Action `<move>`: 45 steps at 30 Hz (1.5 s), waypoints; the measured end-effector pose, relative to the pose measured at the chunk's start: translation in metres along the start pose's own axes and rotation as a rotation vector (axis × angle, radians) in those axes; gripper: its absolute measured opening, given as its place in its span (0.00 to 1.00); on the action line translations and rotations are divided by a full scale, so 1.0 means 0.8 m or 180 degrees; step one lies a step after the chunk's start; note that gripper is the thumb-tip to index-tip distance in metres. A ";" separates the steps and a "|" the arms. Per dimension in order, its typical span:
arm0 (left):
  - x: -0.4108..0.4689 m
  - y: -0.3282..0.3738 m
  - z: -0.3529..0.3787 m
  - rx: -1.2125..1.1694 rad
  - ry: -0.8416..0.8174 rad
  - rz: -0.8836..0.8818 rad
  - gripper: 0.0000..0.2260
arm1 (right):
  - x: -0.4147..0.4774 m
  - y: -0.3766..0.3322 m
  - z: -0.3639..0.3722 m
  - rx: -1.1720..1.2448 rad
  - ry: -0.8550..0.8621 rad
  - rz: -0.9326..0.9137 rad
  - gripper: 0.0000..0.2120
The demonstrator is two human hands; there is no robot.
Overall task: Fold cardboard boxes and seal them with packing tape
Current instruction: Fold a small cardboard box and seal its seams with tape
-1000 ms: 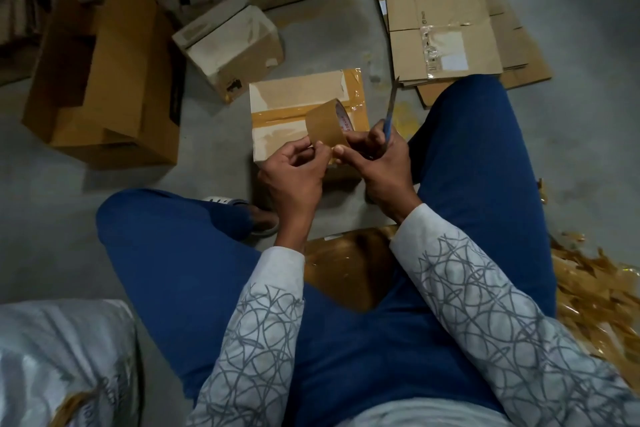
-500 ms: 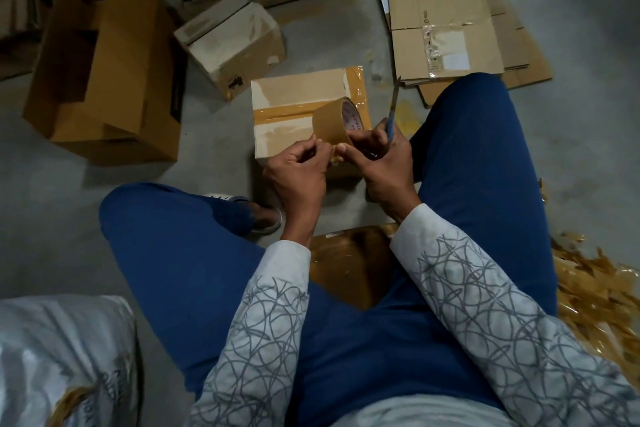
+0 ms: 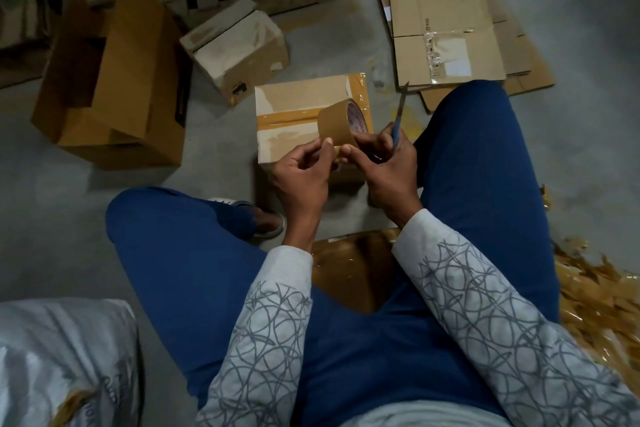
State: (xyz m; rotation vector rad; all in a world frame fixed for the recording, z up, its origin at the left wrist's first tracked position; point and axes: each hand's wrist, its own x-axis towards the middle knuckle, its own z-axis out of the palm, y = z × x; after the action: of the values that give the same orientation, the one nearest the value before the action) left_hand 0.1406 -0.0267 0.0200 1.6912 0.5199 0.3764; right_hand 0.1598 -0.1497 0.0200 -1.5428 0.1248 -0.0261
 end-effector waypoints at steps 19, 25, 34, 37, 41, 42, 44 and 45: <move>0.008 -0.005 0.002 0.0031 0.0139 -0.0152 0.04 | 0.000 0.011 0.003 -0.0378 0.0008 -0.0025 0.15; 0.007 -0.002 0.006 0.0078 0.0205 -0.0153 0.07 | 0.000 0.011 0.005 -0.0246 0.0149 0.0000 0.16; 0.013 -0.009 -0.005 0.0079 -0.0122 -0.0017 0.03 | 0.000 0.019 0.003 -0.0414 0.0077 -0.0032 0.14; 0.012 -0.009 -0.007 0.0146 -0.0092 0.0012 0.01 | -0.001 0.016 0.004 -0.0597 0.0077 -0.0108 0.22; 0.013 -0.013 -0.005 0.0178 -0.0073 0.0014 0.02 | -0.002 0.015 0.002 -0.0783 0.0098 -0.0192 0.18; 0.013 -0.014 -0.004 0.0193 -0.0074 -0.0011 0.02 | -0.002 0.015 0.002 -0.0818 0.0086 -0.0193 0.17; 0.014 -0.015 -0.004 0.0185 -0.0047 -0.0075 0.02 | -0.002 0.014 0.003 -0.0890 0.0067 -0.0213 0.17; 0.014 -0.015 -0.003 0.0167 -0.0027 -0.0122 0.02 | -0.002 0.014 0.003 -0.0912 0.0053 -0.0228 0.17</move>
State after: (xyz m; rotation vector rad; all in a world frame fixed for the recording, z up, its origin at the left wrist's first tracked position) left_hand 0.1471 -0.0169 0.0079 1.7303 0.5592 0.3303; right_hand 0.1579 -0.1471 0.0093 -1.8333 0.0890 -0.0809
